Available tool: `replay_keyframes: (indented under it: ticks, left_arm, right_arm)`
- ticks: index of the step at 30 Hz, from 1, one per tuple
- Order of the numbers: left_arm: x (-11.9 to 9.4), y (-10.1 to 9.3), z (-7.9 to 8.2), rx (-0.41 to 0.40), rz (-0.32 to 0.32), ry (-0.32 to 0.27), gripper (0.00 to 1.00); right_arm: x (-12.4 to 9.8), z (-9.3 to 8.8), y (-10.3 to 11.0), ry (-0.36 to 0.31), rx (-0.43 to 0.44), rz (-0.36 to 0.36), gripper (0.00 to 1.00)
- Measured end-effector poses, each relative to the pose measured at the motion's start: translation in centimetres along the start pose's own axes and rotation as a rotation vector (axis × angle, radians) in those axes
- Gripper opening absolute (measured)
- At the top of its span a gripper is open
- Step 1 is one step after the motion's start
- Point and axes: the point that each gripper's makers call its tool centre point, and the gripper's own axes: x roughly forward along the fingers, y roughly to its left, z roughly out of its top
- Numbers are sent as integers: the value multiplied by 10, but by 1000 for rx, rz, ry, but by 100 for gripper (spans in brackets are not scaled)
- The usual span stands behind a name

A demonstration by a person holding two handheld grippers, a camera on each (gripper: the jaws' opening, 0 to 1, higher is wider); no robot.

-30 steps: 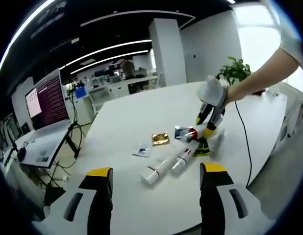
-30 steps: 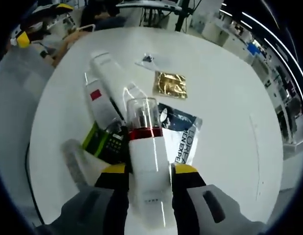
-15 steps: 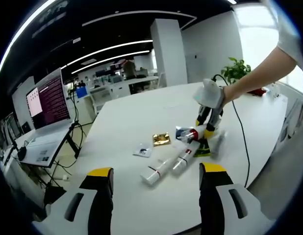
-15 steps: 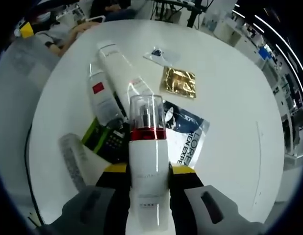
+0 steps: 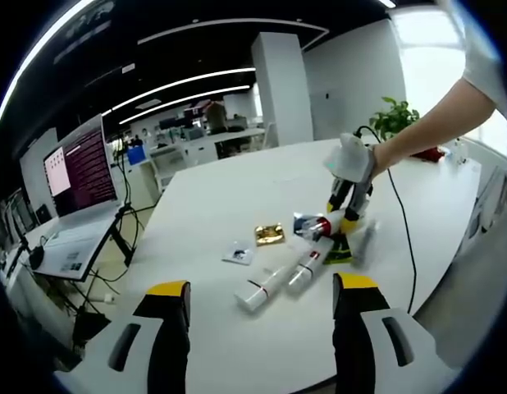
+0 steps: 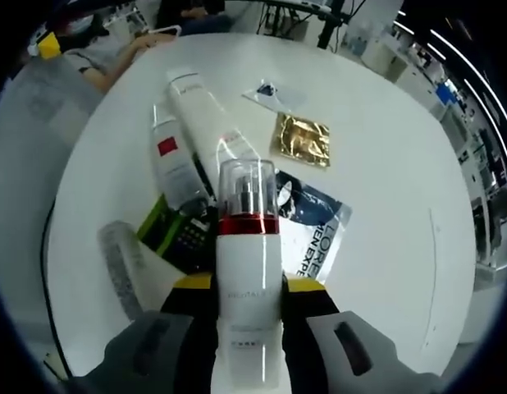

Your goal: Arrange the skincare products in the storage area until every visible bottle or jar stands upright without overlapping.

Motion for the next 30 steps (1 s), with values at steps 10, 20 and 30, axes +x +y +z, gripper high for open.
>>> replay_keyframes:
  ticks: [10,20,30]
  left_arm:
    - [0,1,-2,3,-2,-1,67]
    - [1,2,-2,2,-9,-6,66]
    - [-2,-4,3,-96,-52,-33,66]
  right_arm:
    - [-12,3,0,-69,54,-82,27]
    - [-42,-1,-8,-161,181,-189,27]
    - [-74,1,-5,-225,240,-272,28]
